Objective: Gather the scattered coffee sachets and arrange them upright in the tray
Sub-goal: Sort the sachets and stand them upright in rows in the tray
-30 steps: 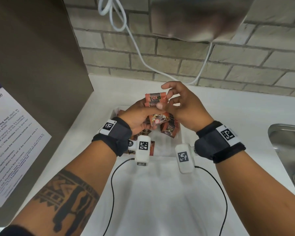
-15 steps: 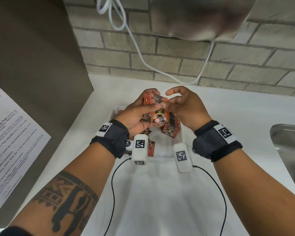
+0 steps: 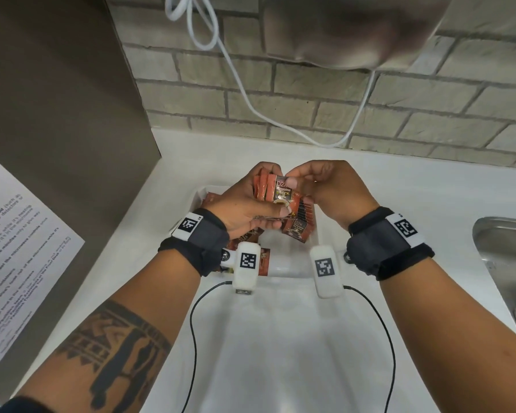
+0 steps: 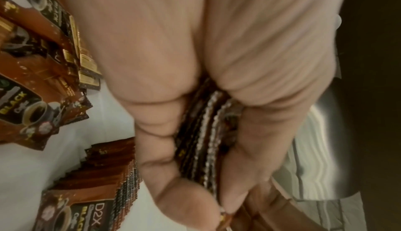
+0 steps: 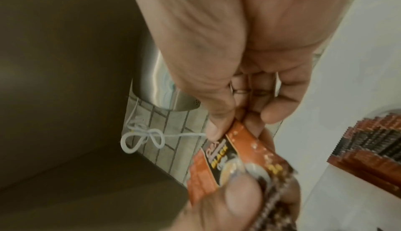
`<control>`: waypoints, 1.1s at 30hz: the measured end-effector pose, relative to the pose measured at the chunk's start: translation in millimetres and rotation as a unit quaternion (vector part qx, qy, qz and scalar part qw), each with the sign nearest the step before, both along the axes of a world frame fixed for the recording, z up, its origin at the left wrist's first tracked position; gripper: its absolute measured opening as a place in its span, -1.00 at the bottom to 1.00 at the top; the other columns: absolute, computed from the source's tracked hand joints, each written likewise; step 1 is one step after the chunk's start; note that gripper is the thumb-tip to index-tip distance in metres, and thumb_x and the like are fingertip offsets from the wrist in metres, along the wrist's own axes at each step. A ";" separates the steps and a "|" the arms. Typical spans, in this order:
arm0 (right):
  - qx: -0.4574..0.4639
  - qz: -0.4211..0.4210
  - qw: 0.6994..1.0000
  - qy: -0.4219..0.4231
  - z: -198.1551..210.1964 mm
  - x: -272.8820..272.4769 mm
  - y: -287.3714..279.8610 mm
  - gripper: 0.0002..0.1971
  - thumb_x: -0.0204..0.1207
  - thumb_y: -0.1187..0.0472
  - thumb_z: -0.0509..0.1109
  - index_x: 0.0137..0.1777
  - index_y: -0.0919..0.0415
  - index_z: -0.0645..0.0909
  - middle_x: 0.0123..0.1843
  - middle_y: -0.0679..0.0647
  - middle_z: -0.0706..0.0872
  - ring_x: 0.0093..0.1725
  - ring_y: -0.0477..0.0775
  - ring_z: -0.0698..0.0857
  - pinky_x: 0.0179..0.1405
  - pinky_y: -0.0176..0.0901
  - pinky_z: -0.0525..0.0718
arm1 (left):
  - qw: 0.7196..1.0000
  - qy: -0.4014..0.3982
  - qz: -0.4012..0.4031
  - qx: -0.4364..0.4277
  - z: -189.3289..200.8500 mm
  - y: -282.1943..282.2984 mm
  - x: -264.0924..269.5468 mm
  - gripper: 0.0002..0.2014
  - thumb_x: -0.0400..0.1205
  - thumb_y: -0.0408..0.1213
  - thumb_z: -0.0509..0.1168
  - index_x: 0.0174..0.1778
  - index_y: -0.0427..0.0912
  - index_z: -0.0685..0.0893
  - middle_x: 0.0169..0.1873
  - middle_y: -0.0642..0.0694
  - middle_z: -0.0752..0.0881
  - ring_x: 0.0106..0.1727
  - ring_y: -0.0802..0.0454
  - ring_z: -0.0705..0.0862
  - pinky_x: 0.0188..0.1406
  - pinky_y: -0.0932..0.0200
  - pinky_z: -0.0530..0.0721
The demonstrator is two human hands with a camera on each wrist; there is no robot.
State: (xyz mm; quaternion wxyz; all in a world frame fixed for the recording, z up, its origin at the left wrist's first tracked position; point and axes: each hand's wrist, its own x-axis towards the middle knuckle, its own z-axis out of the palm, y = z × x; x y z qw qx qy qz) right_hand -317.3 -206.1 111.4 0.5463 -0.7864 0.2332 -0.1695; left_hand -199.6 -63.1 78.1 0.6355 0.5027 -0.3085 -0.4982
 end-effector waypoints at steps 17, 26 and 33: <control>-0.181 0.009 0.976 0.117 -12.6 -16.9 -28.1 -0.90 0.54 0.19 0.54 -0.18 -0.03 0.76 -0.20 -0.12 0.80 -0.18 -0.17 0.70 -0.13 -0.37 0.58 | 0.938 -0.236 -0.040 0.251 -11.1 11.6 32.5 -0.67 0.57 -0.50 0.46 0.13 -0.05 0.59 -0.05 -0.25 0.74 -0.21 -0.15 0.68 -0.31 0.04 0.68; -0.197 0.065 0.941 0.266 -54.5 -4.9 -31.6 -0.93 0.55 0.24 0.50 -0.10 0.07 0.81 -0.23 -0.17 0.73 -0.12 -0.12 0.67 -0.13 -0.32 0.48 | 0.747 -0.463 -0.268 0.395 -29.1 -37.5 -6.2 -0.68 0.61 -0.22 0.42 0.28 -0.16 0.66 -0.02 -0.14 0.74 -0.15 -0.03 0.63 -0.28 0.17 0.56; -0.240 0.071 0.922 0.296 -63.1 1.0 -35.0 -0.84 0.53 0.31 0.41 -0.13 0.09 0.82 -0.27 -0.21 0.70 -0.18 -0.15 0.63 -0.27 -0.45 0.42 | 0.694 -0.480 -0.319 0.432 -55.2 -72.3 -15.4 -0.72 0.48 -0.19 0.46 0.05 -0.24 0.79 -0.08 -0.17 0.80 -0.18 -0.11 0.64 -0.11 0.08 0.65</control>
